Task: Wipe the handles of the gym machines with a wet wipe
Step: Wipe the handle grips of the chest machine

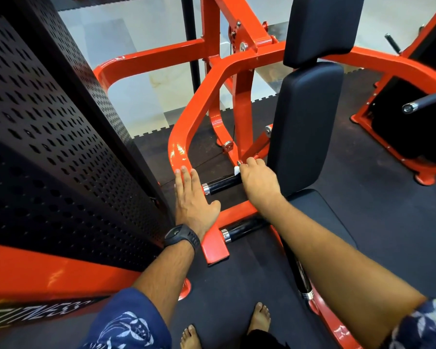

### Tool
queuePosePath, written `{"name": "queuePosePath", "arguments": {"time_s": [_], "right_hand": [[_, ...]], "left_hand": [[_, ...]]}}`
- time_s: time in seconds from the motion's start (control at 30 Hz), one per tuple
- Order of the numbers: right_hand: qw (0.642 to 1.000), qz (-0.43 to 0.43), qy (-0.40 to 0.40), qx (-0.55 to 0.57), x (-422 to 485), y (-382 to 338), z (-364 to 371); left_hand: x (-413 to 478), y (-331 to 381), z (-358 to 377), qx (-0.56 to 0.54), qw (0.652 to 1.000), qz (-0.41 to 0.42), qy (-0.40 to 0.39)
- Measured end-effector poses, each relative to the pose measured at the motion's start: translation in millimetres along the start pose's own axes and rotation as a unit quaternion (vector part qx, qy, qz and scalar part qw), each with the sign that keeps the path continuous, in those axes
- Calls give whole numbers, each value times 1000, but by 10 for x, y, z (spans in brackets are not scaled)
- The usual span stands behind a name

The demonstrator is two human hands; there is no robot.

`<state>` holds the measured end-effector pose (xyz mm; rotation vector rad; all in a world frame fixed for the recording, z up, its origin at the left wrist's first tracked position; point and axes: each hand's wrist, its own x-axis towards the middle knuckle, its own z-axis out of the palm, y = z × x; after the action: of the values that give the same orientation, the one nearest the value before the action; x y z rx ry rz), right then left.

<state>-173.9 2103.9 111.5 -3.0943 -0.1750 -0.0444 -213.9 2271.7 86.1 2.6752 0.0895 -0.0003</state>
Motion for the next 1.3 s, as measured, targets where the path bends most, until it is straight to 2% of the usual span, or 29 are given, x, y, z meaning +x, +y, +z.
{"name": "queuePosePath", "arguments": {"time_s": [0.03, 0.07, 0.17, 0.3, 0.37, 0.57, 0.7, 0.83, 0.93, 1.0, 1.1, 1.2, 1.23, 1.3], "right_hand": [[999, 21, 25, 38, -111, -56, 68], [988, 80, 59, 120, -212, -123, 131], [888, 289, 118, 338, -303, -373, 234], [768, 426, 168, 448, -130, -502, 259], [723, 463, 192, 476, -66, -481, 226], [691, 459, 190, 524, -112, -737, 365], [611, 502, 249, 559, -40, -698, 301], [537, 541, 239, 602, -49, -866, 338], [485, 571, 235, 619, 48, -645, 271], [480, 555, 206, 647, 50, -615, 248], [494, 540, 186, 656, -25, -711, 297], [461, 533, 151, 693, -32, -710, 324], [474, 537, 153, 681, -45, -705, 287], [560, 523, 160, 622, -92, -744, 280]], "left_hand": [[2, 3, -4, 0, 1000, 1, -2], [5, 5, -5, 1, 1000, 2, -4], [12, 8, -5, 7, 1000, 4, -5], [8, -12, 10, 5, 1000, 6, -7], [13, -9, 16, 4, 1000, 8, -7], [18, -25, 6, -8, 1000, 17, -9], [20, -25, 4, -9, 1000, 15, -11], [32, -34, 4, -15, 1000, 19, -12], [36, -33, 19, -10, 1000, 16, -8], [34, -36, 29, -10, 1000, 17, -4], [37, -42, 29, -25, 1000, 19, -5], [27, -33, 20, -19, 1000, 15, -9], [26, -30, 13, -19, 1000, 15, -11], [31, -34, 13, -23, 1000, 17, -8]]}}
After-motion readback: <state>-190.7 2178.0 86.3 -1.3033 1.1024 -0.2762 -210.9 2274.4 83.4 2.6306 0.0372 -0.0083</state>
